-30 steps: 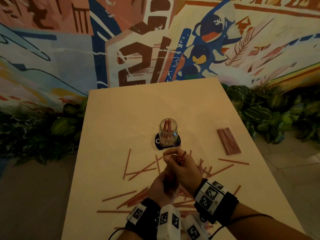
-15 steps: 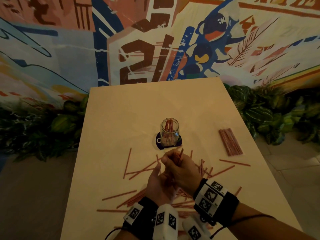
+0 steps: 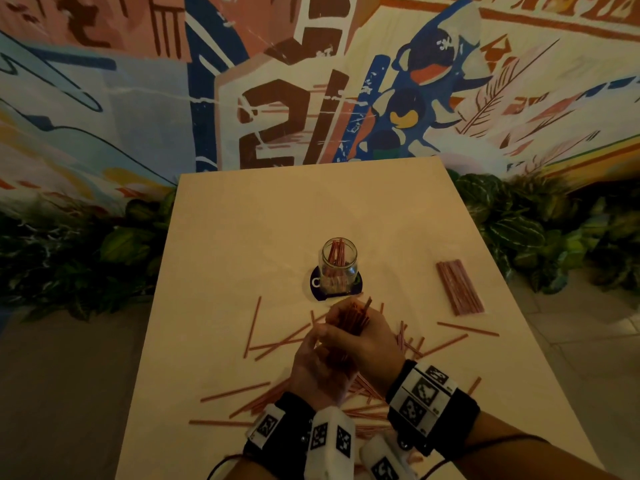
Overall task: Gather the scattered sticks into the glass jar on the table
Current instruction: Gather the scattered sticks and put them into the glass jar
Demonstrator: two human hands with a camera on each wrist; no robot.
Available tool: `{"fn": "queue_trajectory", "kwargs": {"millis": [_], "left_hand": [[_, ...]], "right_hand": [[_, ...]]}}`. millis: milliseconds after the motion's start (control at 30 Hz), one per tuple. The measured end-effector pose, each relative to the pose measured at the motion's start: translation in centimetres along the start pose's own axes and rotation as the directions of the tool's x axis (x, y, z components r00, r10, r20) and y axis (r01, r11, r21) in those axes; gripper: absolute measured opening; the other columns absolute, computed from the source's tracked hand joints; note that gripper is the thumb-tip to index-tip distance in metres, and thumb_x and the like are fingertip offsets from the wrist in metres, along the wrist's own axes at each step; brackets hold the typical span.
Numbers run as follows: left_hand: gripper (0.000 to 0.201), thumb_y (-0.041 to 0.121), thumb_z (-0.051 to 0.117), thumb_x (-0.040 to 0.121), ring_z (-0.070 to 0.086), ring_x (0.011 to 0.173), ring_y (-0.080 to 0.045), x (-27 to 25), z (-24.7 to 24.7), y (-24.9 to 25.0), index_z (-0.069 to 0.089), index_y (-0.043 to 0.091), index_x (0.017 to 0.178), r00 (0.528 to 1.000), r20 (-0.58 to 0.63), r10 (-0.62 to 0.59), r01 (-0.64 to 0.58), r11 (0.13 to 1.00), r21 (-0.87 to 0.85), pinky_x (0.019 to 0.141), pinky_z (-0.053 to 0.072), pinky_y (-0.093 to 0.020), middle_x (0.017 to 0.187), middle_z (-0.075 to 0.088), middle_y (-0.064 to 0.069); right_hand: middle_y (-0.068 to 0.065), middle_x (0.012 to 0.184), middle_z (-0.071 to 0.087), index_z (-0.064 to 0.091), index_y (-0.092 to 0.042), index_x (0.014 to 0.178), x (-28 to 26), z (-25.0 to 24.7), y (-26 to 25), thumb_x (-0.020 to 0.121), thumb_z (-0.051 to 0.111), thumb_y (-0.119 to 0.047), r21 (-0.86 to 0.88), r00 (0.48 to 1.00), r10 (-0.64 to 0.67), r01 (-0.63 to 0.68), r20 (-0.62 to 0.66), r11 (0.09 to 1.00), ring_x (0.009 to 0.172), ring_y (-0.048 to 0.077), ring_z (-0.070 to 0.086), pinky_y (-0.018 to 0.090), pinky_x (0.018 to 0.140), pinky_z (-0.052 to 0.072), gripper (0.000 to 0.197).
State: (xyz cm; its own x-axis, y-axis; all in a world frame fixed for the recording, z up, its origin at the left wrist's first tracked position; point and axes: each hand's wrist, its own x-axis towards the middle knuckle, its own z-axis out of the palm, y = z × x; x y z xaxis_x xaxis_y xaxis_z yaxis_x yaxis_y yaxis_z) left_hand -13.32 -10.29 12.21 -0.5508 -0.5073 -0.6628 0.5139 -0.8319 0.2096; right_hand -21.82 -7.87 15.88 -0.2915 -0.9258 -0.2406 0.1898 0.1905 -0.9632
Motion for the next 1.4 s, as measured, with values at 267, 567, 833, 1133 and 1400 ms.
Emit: {"fn": "queue_trajectory", "kwargs": {"millis": [267, 567, 833, 1133, 1400], "left_hand": [[0.042, 0.033, 0.048, 0.084, 0.074, 0.072, -0.024, 1.0, -1.0, -0.2, 0.079, 0.007, 0.074, 0.998, -0.030, -0.057, 0.059, 0.995, 0.079, 0.062, 0.060, -0.032, 0.083, 0.076, -0.013], [0.026, 0.029, 0.049, 0.095, 0.057, 0.066, -0.024, 1.3, -7.7, 2.0, 0.064, 0.007, 0.091, 0.957, -0.281, 0.072, 0.126, 0.770, 0.626, 0.059, 0.044, -0.031, 0.078, 0.065, -0.012], [0.017, 0.027, 0.060, 0.087, 0.055, 0.053, -0.013, -1.6, -15.3, 3.6, 0.059, 0.025, 0.070, 0.918, -0.247, 0.311, 0.209, 0.152, 0.966, 0.061, 0.046, -0.029, 0.057, 0.061, 0.003], [0.064, 0.054, 0.052, 0.064, 0.063, 0.109, -0.022, -1.1, -16.3, 2.6, 0.040, 0.048, 0.126, 0.976, 0.182, 0.121, -0.043, -0.709, 0.704, 0.084, 0.056, -0.031, 0.126, 0.052, 0.002], [0.059, 0.031, 0.051, 0.091, 0.011, 0.143, -0.034, 1.1, -13.8, 0.9, 0.025, 0.040, 0.142, 0.952, 0.040, -0.304, -0.295, -0.870, 0.394, 0.109, 0.023, -0.050, 0.160, 0.003, -0.006]], "right_hand": [[0.006, 0.056, 0.058, 0.060, -0.009, 0.067, 0.0, 0.0, 0.6, 0.089, 0.058, -0.027, -0.142, 0.997, 0.075, -0.075, -0.005, 0.987, 0.060, 0.026, 0.059, 0.044, 0.068, 0.052, 0.028], [-0.004, 0.037, 0.051, 0.048, -0.016, 0.052, 9.6, -2.3, -5.3, 0.096, 0.042, -0.035, -0.001, 0.923, -0.111, 0.119, -0.369, 0.993, 0.045, 0.019, 0.050, 0.028, 0.050, 0.045, 0.049], [0.005, 0.067, 0.069, 0.061, -0.015, 0.056, 16.0, -2.4, -3.2, 0.094, 0.043, -0.043, -0.159, 0.902, -0.065, -0.004, -0.427, 0.987, 0.082, 0.027, 0.066, 0.041, 0.080, 0.047, 0.051], [0.006, 0.149, 0.038, 0.061, -0.024, 0.120, 17.3, -2.8, 1.6, 0.092, 0.043, -0.047, -0.534, 0.920, -0.024, -0.205, -0.390, 0.820, 0.140, 0.027, 0.028, 0.048, 0.115, 0.022, 0.040], [0.007, 0.147, 0.041, 0.038, -0.010, 0.139, 16.5, -3.8, 2.6, 0.093, 0.046, -0.044, -0.362, 0.922, 0.097, -0.241, -0.374, 0.901, 0.134, 0.025, 0.040, 0.030, 0.109, 0.032, 0.058]]}}
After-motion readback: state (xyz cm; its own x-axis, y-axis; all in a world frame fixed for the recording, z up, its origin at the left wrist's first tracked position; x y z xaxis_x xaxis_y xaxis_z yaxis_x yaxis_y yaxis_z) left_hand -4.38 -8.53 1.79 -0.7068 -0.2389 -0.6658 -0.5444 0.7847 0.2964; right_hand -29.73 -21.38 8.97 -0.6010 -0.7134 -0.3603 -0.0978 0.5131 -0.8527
